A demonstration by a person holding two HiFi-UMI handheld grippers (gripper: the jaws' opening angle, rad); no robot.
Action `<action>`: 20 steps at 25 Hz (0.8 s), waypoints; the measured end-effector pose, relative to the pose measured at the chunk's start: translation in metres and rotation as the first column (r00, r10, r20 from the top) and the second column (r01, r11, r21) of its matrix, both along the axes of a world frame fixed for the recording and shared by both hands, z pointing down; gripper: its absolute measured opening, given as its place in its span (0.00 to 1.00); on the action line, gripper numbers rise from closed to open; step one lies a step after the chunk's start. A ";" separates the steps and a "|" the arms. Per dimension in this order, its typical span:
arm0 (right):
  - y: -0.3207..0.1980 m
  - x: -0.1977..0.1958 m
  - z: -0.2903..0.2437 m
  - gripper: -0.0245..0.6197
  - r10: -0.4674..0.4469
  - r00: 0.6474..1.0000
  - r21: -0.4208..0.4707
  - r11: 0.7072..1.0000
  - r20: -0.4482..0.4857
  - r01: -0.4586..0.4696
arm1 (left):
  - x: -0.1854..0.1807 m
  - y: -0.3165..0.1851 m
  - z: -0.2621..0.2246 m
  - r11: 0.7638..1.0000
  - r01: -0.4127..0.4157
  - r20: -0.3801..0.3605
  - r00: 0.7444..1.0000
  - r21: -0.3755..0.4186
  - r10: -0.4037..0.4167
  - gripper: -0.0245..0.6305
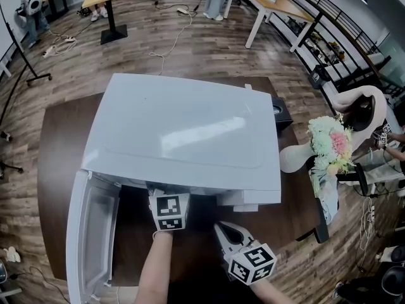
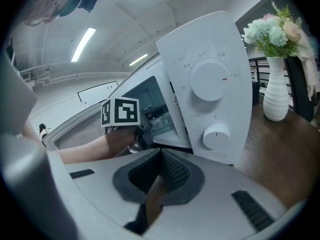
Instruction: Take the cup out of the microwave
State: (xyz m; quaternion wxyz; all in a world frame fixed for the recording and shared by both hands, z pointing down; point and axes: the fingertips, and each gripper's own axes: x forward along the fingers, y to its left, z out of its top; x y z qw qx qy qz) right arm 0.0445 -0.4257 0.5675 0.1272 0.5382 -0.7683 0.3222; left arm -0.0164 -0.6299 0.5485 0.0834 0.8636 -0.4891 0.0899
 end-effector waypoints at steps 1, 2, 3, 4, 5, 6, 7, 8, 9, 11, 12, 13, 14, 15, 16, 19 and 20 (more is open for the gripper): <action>0.000 0.001 -0.001 0.03 0.004 1.000 0.003 1.000 -0.001 -0.004 | 0.000 0.000 -0.002 1.000 -0.001 -0.005 1.000 0.003 0.001 0.64; 0.000 0.002 -0.001 0.03 0.008 1.000 0.006 1.000 -0.002 -0.008 | 0.000 0.001 -0.005 1.000 -0.005 -0.007 1.000 0.006 0.005 0.64; 0.000 0.003 -0.002 0.03 0.012 1.000 0.009 1.000 -0.002 -0.012 | 0.000 0.002 -0.007 1.000 -0.011 -0.006 1.000 0.009 0.011 0.64; 0.000 0.004 -0.002 0.03 0.014 1.000 0.013 1.000 -0.002 -0.014 | 0.000 0.003 -0.009 1.000 -0.017 -0.004 1.000 0.011 0.017 0.64; 0.000 0.004 -0.002 0.03 0.015 1.000 0.016 1.000 -0.001 -0.015 | 0.000 0.005 -0.010 1.000 -0.022 0.000 1.000 0.012 0.022 0.64; 0.001 0.003 -0.003 0.03 0.016 1.000 0.021 1.000 0.002 -0.016 | -0.001 0.007 -0.011 1.000 -0.025 0.003 1.000 0.013 0.025 0.64; 0.001 0.003 -0.003 0.03 0.017 1.000 0.025 1.000 0.004 -0.017 | -0.002 0.009 -0.013 1.000 -0.027 0.006 1.000 0.013 0.027 0.64; 0.002 0.002 -0.004 0.03 0.017 1.000 0.029 0.999 0.005 -0.017 | -0.003 0.012 -0.015 0.999 -0.029 0.007 1.000 0.015 0.028 0.64; 0.002 0.002 -0.004 0.03 0.017 1.000 0.033 0.999 0.007 -0.017 | -0.004 0.014 -0.017 0.999 -0.029 0.007 1.000 0.017 0.029 0.64; 0.005 0.000 -0.006 0.03 0.015 1.000 0.037 0.999 0.011 -0.015 | -0.006 0.020 -0.022 0.999 -0.031 0.008 0.999 0.021 0.031 0.64; 0.006 -0.001 -0.007 0.03 0.012 1.000 0.039 0.999 0.014 -0.013 | -0.006 0.023 -0.024 0.999 -0.033 0.009 0.999 0.021 0.032 0.64; 0.008 -0.002 -0.008 0.03 0.009 1.000 0.041 0.999 0.016 -0.010 | -0.007 0.026 -0.025 0.999 -0.033 0.011 0.999 0.020 0.033 0.64; 0.009 -0.003 -0.008 0.03 0.004 1.000 0.043 0.999 0.018 -0.005 | -0.008 0.029 -0.026 0.999 -0.033 0.014 0.999 0.020 0.033 0.64; 0.011 -0.004 -0.009 0.03 0.000 1.000 0.045 0.999 0.020 -0.001 | -0.008 0.032 -0.026 0.999 -0.032 0.017 0.999 0.019 0.031 0.64; 0.012 -0.004 -0.010 0.03 -0.005 1.000 0.047 0.999 0.022 0.004 | -0.009 0.035 -0.027 0.999 -0.030 0.019 0.999 0.018 0.030 0.64; 0.018 -0.005 -0.012 0.03 -0.017 1.000 0.051 0.999 0.025 0.016 | -0.011 0.045 -0.030 0.999 -0.029 0.016 0.999 0.014 0.029 0.64; 0.020 -0.005 -0.013 0.03 -0.022 0.999 0.051 0.998 0.025 0.021 | -0.011 0.048 -0.032 1.000 -0.027 0.011 1.000 0.012 0.027 0.64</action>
